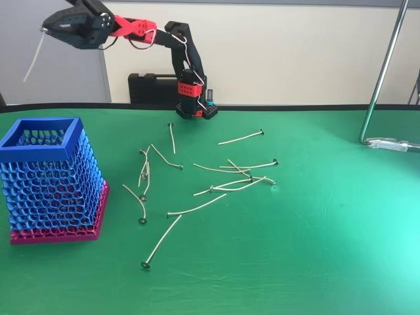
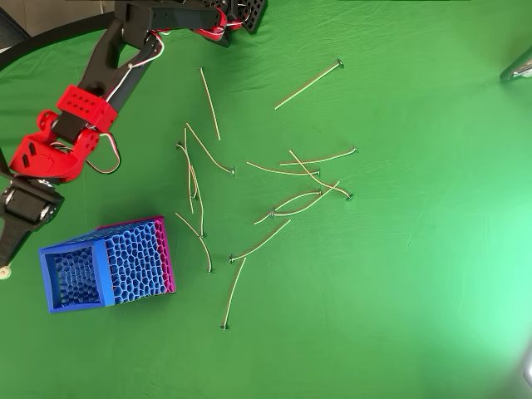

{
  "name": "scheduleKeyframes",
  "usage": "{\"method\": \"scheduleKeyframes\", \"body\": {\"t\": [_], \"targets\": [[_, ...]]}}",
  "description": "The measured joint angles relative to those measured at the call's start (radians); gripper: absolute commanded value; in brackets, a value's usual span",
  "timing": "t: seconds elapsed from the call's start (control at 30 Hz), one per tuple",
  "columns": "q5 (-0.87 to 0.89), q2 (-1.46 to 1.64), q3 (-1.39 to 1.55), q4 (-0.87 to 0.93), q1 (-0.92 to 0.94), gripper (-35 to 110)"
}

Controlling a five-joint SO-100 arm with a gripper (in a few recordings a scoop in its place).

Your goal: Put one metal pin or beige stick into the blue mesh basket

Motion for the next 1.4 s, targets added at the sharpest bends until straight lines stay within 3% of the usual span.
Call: {"method": "scheduleKeyframes", "body": {"t": [0.87,1.4], "targets": [[0.057,-0.186,-0.066,-0.084,-0.08,0],[0.213,-0.186,0.028,-0.115,-0.002,0]]}}
